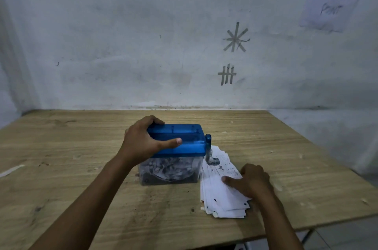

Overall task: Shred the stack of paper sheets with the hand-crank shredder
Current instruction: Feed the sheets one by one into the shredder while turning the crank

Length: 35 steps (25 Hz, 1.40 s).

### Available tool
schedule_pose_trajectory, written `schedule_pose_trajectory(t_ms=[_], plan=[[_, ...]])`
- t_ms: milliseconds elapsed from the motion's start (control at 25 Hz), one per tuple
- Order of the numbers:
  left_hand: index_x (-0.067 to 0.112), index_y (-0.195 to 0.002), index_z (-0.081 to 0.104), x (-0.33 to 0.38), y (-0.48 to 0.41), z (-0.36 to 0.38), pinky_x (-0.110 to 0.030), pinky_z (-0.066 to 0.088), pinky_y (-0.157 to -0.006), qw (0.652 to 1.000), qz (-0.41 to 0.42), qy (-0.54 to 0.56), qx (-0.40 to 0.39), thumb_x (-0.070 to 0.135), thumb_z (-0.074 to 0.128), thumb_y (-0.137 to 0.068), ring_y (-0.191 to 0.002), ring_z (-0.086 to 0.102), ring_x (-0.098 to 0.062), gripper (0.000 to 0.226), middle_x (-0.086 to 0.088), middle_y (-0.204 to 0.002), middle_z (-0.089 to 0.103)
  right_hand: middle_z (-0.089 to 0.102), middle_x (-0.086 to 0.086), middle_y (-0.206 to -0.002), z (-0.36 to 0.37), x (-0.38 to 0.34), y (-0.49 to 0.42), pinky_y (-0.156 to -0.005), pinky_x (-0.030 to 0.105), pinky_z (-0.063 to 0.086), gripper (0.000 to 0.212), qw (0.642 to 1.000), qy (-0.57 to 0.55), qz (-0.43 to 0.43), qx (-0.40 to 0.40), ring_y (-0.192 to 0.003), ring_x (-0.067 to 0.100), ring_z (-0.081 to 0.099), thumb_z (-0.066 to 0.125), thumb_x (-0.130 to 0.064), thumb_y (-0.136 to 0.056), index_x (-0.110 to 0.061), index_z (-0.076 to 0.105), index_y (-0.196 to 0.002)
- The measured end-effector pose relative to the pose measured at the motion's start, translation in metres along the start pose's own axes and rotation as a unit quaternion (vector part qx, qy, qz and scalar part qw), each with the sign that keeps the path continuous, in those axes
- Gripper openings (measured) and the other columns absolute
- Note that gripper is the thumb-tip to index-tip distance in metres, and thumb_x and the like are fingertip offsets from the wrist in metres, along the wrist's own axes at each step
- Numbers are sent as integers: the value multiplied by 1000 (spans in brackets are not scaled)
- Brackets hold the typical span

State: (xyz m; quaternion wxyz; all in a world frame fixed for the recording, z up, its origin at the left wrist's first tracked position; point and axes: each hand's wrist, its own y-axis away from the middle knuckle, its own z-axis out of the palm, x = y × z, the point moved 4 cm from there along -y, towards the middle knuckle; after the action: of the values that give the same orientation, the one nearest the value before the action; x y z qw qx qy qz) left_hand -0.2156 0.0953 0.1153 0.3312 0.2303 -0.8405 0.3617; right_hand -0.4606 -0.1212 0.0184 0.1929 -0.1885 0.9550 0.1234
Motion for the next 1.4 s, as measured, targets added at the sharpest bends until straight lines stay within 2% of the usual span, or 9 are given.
schedule_pose_trajectory(t_ms=[160, 320, 520, 640, 720, 880, 1040, 1280, 1400], plan=[[30, -104, 65, 1, 1, 1, -39, 56, -87, 1000, -4, 0, 3, 88, 69, -47, -96, 61, -3, 82, 16, -103, 65, 63, -6, -90, -3, -2, 8, -73, 36, 53, 52, 994, -87, -29, 58, -88, 21, 63, 86, -58, -58, -26, 53, -83], [29, -105, 65, 3, 1, 0, -35, 57, -85, 1000, 0, -3, -3, 88, 68, -47, -95, 61, -2, 82, 16, -102, 65, 67, -3, -70, -15, -5, 12, -62, 29, 50, 21, 976, -177, -65, 110, -69, 15, 64, 88, -20, -73, -16, 68, -75], [28, -105, 65, 3, 1, -1, -34, 57, -84, 1000, 0, -3, -3, 87, 68, -47, -95, 61, -2, 83, 16, -102, 65, 70, -2, -70, -30, -7, 8, -60, 29, 49, 15, 968, -194, -98, 129, -71, 15, 67, 80, -21, -84, -18, 72, -72], [29, -104, 65, 4, 2, 0, -38, 57, -85, 1000, 1, -4, -5, 88, 68, -48, -96, 61, -4, 81, 16, -103, 65, 72, 2, -78, -49, -18, 16, -56, 30, 50, 7, 936, -270, -141, 175, -68, 13, 66, 69, -21, -95, -19, 63, -91], [30, -104, 65, 3, 2, 0, -39, 56, -86, 1000, 1, -4, -4, 87, 68, -49, -97, 61, -4, 80, 16, -104, 64, 72, 4, -82, -62, -32, 19, -51, 25, 46, 14, 903, -357, -168, 172, -68, 15, 66, 64, -20, -98, -24, 52, -104], [32, -105, 65, 3, 3, 1, -37, 56, -87, 1000, 2, -2, -4, 87, 67, -50, -99, 60, -3, 78, 18, -106, 64, 70, 2, -98, -81, -74, 16, -60, 28, 45, 15, 855, -448, -227, 125, -85, 17, 63, 62, -12, -99, -26, 64, -93], [34, -102, 65, 2, 5, 2, -31, 56, -84, 1000, 5, 17, -1, 82, 70, -54, -98, 61, -1, 68, 19, -105, 65, 73, 5, -105, -85, -118, 21, -65, 30, 56, 19, 807, -522, -275, 41, -89, 16, 69, 65, 0, -94, -18, 70, -99], [33, -113, 57, -1, 1, 3, -7, 49, -76, 1000, -7, 27, -11, 70, 83, -61, -102, 59, 1, 68, 19, -111, 61, 76, 3, -92, -72, -179, 26, -80, 39, 62, 19, 790, -506, -346, 18, -96, 18, 72, 75, 2, -85, -16, 70, -84], [33, -121, 51, -2, 0, 2, -9, 44, -82, 999, -15, 41, 2, 56, 87, -67, -108, 54, 7, 69, 26, -115, 57, 75, 7, -88, -61, -196, 27, -77, 37, 61, 19, 779, -512, -362, -5, -92, 20, 73, 78, 3, -81, -13, 69, -81]])
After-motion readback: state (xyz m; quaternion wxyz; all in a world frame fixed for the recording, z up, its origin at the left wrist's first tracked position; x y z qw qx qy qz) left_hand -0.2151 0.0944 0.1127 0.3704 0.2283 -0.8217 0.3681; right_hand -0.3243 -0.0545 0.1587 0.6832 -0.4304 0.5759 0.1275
